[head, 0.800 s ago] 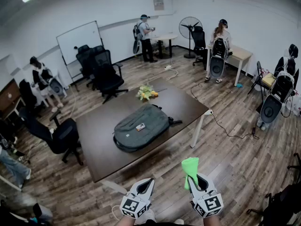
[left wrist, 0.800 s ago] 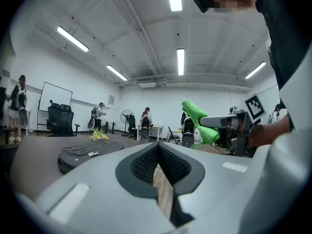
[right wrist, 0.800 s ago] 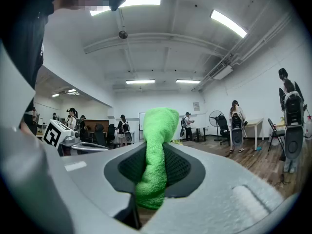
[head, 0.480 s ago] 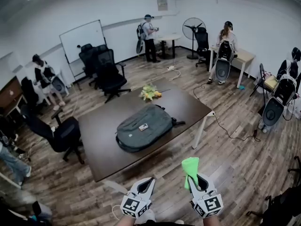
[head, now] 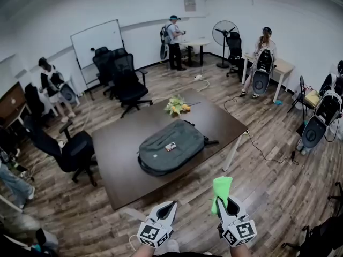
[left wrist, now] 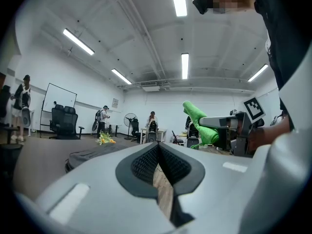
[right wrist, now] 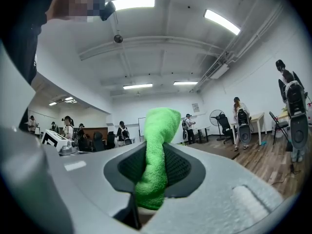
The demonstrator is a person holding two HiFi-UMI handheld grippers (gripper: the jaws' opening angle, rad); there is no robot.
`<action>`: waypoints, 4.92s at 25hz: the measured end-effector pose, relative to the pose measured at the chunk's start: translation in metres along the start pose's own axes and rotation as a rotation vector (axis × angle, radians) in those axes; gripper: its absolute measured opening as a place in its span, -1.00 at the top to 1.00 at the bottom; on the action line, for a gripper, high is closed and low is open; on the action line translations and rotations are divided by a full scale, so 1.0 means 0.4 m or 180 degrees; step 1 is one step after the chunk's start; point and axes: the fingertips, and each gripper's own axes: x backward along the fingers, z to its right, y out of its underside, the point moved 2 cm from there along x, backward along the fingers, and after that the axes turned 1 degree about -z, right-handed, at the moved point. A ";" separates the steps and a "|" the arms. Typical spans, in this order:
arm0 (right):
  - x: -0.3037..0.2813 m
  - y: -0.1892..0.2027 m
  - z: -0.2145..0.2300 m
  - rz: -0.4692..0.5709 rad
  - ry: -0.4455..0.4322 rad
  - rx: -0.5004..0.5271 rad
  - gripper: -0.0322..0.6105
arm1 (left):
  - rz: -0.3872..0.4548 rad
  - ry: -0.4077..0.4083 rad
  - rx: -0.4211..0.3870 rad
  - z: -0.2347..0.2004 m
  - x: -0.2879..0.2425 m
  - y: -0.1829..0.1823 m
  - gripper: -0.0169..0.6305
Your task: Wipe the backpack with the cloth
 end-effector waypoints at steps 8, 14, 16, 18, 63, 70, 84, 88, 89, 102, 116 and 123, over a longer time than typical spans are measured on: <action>-0.126 0.018 -0.099 0.0022 -0.0027 0.0074 0.62 | 0.0044 0.0048 -0.0066 -0.137 0.038 -0.026 0.89; -0.204 0.028 -0.133 0.0005 -0.0037 0.0023 0.62 | 0.0020 0.0027 -0.0068 -0.208 0.040 -0.025 0.89; -0.242 0.029 -0.123 0.0016 -0.0058 0.0012 0.62 | 0.0034 0.0003 -0.0064 -0.231 0.019 -0.031 0.89; -0.283 0.032 -0.104 0.0015 -0.0093 0.0009 0.62 | 0.0030 -0.0025 -0.0072 -0.252 -0.012 -0.034 0.89; -0.981 0.149 0.017 -0.0742 -0.1467 0.0141 0.62 | -0.0186 -0.1403 0.0145 -0.707 -0.274 -0.032 0.89; -1.079 0.189 -0.084 -0.0863 -0.1555 0.0258 0.62 | -0.0144 -0.1418 0.0170 -0.824 -0.231 -0.021 0.89; -1.151 0.312 -0.165 -0.1269 -0.1577 0.0399 0.62 | -0.0071 -0.1526 0.0369 -0.913 -0.155 -0.017 0.89; -1.176 0.368 -0.177 -0.1469 -0.1657 0.0446 0.62 | -0.0128 -0.1591 0.0413 -0.920 -0.158 0.010 0.89; -1.183 0.384 -0.181 -0.1519 -0.1680 0.0444 0.62 | -0.0160 -0.1612 0.0430 -0.923 -0.156 0.025 0.89; -1.257 0.580 -0.270 -0.2175 -0.1913 0.0887 0.62 | -0.0388 -0.2049 0.0693 -0.944 -0.091 0.119 0.89; -1.333 0.645 -0.202 -0.2489 -0.1678 0.1071 0.62 | -0.0425 -0.2177 0.0799 -0.947 -0.119 0.140 0.89; -1.359 0.636 -0.133 -0.2584 -0.1504 0.1225 0.62 | -0.0459 -0.2106 0.0778 -0.952 -0.164 0.128 0.89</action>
